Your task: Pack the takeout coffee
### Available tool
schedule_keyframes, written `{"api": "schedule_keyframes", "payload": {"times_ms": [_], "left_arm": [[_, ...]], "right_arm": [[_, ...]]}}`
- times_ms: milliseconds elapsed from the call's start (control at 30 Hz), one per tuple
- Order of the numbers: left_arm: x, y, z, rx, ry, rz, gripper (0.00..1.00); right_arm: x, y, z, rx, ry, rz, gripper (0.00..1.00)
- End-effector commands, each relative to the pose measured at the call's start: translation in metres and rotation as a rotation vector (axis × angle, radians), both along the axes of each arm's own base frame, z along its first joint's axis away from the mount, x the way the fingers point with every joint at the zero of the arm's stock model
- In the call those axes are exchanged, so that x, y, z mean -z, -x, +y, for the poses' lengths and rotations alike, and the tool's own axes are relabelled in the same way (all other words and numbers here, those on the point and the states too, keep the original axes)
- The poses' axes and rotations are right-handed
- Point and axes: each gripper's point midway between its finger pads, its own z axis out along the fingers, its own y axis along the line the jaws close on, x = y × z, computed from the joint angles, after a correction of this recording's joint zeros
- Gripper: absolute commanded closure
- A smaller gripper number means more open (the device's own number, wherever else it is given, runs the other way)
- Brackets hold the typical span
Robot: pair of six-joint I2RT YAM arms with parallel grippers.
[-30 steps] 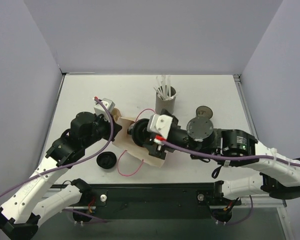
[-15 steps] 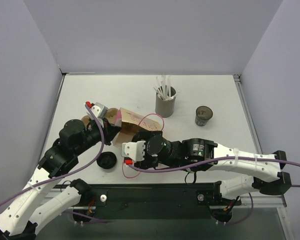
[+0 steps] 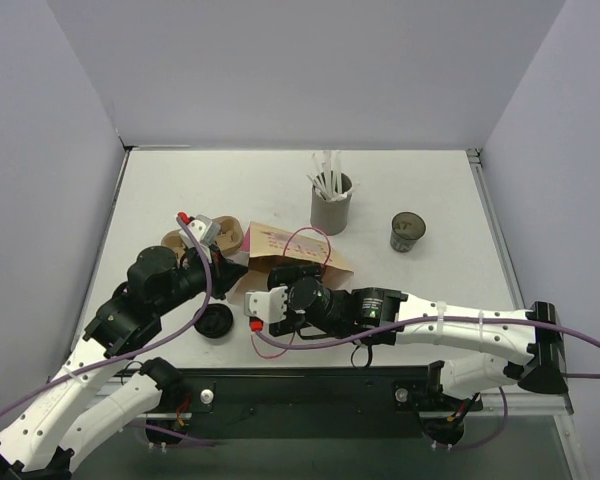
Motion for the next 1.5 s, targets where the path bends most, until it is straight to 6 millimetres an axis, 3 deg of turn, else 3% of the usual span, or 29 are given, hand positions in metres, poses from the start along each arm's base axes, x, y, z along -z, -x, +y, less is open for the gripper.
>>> {"api": "schedule_keyframes", "payload": {"times_ms": [0,367,533,967,1167,1467], "left_arm": [[-0.012,-0.002,-0.002,-0.004,0.034,-0.025,1.00],[0.001,-0.002,-0.001,0.002,0.003,-0.015,1.00],[0.015,-0.004,-0.002,0.000,-0.011,0.007,1.00],[0.011,-0.003,0.003,-0.017,-0.008,-0.020,1.00],[0.004,0.003,0.005,-0.006,0.023,-0.067,1.00],[0.023,0.003,0.002,0.008,0.031,-0.067,1.00]], "right_arm": [[-0.030,-0.021,0.001,0.031,-0.108,-0.075,0.55],[0.002,-0.042,-0.008,-0.001,-0.057,-0.034,0.55],[-0.005,-0.052,-0.006,0.003,-0.092,-0.003,0.55],[0.028,-0.077,-0.011,-0.011,0.022,-0.022,0.54],[0.050,-0.071,-0.025,-0.030,0.068,-0.009,0.54],[0.054,-0.060,-0.030,-0.033,0.075,-0.043,0.54]]}}
